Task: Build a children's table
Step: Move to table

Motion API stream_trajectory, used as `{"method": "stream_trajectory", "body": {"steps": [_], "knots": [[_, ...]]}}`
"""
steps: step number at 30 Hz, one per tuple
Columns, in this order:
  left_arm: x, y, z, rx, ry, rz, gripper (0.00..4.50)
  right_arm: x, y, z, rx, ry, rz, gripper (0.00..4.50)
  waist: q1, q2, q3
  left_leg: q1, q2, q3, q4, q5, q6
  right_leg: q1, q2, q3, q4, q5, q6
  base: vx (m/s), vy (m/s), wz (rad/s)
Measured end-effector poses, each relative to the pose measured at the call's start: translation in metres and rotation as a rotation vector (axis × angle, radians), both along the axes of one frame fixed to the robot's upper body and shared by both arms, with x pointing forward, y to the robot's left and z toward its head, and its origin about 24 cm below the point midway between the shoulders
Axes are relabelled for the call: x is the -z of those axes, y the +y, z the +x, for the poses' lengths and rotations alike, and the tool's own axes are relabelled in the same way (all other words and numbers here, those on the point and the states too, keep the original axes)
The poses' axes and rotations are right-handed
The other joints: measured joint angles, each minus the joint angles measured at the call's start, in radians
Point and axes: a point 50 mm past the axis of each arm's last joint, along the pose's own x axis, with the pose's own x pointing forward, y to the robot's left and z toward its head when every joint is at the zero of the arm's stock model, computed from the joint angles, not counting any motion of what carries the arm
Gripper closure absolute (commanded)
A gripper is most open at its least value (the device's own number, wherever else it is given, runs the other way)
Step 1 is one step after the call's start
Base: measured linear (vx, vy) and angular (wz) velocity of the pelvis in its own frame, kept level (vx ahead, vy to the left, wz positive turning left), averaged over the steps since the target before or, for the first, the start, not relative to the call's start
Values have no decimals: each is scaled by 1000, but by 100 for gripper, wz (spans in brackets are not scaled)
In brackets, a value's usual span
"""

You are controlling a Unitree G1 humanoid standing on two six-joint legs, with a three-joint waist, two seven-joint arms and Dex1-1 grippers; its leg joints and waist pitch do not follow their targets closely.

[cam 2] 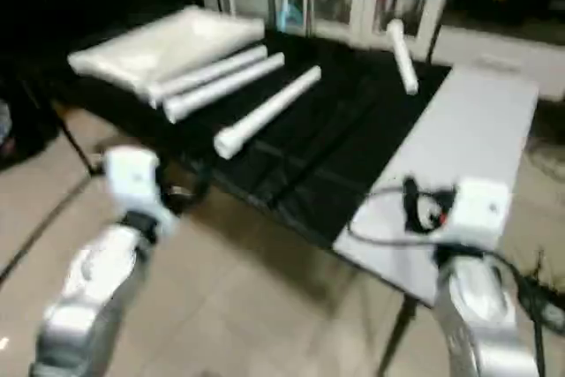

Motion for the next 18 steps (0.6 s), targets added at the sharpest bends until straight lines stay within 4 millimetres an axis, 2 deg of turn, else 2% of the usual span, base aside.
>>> {"method": "stream_trajectory", "body": {"steps": [1, 3, 5, 6, 7, 8, 9, 10, 11, 12, 13, 14, 15, 16, 17, 18], "knots": [[2, 3, 1, -16, 7, 2, 54, -1, -1, 0, 1, -3, -7, 49, -11, 3, -2, -3, 0, -4, -5, 0, 0, 0, 2, -2, -10, 0, -1, -44, 62, -9], [1, 8, 4, -48, 6, 8, 54, 0, -2, -2, 3, 3, -23, 49, -44, 9, -3, -9, -1, -9, -15, 0, 0, 2, 10, -1, -36, 15, -10, -32, 57, -4], [0, 10, 5, -60, 2, 10, 54, 0, -2, -2, 2, 5, -31, 49, -67, 9, -1, -13, 0, -19, -16, 4, -7, 4, 17, -1, -49, 39, -17, 0, 0, 0], [0, 10, 5, -61, 3, 12, 54, -1, -1, -2, -4, 3, -33, 49, -76, 13, 1, -22, -6, -37, -16, 10, -8, 14, 19, -8, -44, 44, -17, 0, 0, 0], [-1, 9, 7, -58, -2, 12, 54, -1, 0, -4, -11, 2, -35, 49, -96, 19, 1, -23, -18, -77, -16, 35, 6, 17, 30, -13, -31, 29, -33, 0, 0, 0], [-1, 9, 7, -61, -4, 13, 54, 0, 1, -4, -18, 2, -33, 49, -103, 18, 3, -26, -31, -104, -16, 47, 5, 18, 36, -6, -7, 18, -46, -45, -39, 34], [-1, 10, 7, -62, -6, 14, 54, -1, 1, -4, -24, 0, -33, 49, -108, 8, 0, -35, -63, -150, -18, 57, 0, 27, 45, 18, 22, -3, -69, -45, -39, 34], [-1, 10, 7, -65, -7, 13, 54, -1, 1, -3, -26, -2, -34, 49, -107, -1, -2, -44, -84, -182, -22, 61, -5, 30, 50, 28, 28, -10, -55, -70, -122, 29], [0, 10, 6, -67, -4, 14, 54, -1, 1, -3, -28, -1, -35, 49, -106, -6, -3, -49, -107, -218, -37, 64, -11, 19, 58, 33, 30, -11, -53, -100, -191, 28], [1, 9, 6, -67, 0, 15, 54, -1, 0, -3, -29, 0, -38, 49, -100, -12, -4, -57, -113, -236, -47, 62, -11, 10, 68, 33, 20, -6, -62, -100, -191, 28], [1, 6, 5, -63, 2, 4, 54, -3, -2, -3, -29, -1, -51, 49, -84, -15, -8, -74, -96, -197, 12, 17, 6, 2, 72, 18, 11, 10, -90, -82, -235, 27], [2, 4, 5, -56, 4, 2, 54, -3, -4, -2, -28, 2, -52, 49, -67, -21, -5, -83, -61, -121, 114, 0, 41, 9, 81, 25, 11, 17, -101, -28, -256, 1], [2, 3, 5, -53, 5, -1, 54, -3, -6, -2, -23, 2, -49, 49, -55, -29, -6, -76, -47, -73, 184, -5, 54, 12, 82, 24, 10, 17, -102, -28, -256, 1], [0, 3, 5, -54, -2, -1, 54, -5, -7, -1, -18, -8, -49, 49, -51, -39, -11, -59, -48, -26, 208, -19, 72, 1, 85, 23, 10, 18, -109, -13, -246, -11], [-1, 3, 6, -53, -10, -1, 54, -8, -8, 0, -13, -20, -50, 49, -52, -41, -13, -42, -53, -7, 191, -33, 89, -6, 96, 20, 6, 23, -118, 8, -217, 9], [-2, 2, 6, -50, -13, -2, 54, -8, -10, 0, -4, -22, -52, 49, -54, -34, -17, -23, -54, 0, 149, -45, 109, -14, 123, 8, -14, 32, -126, 8, -217, 9]]}}
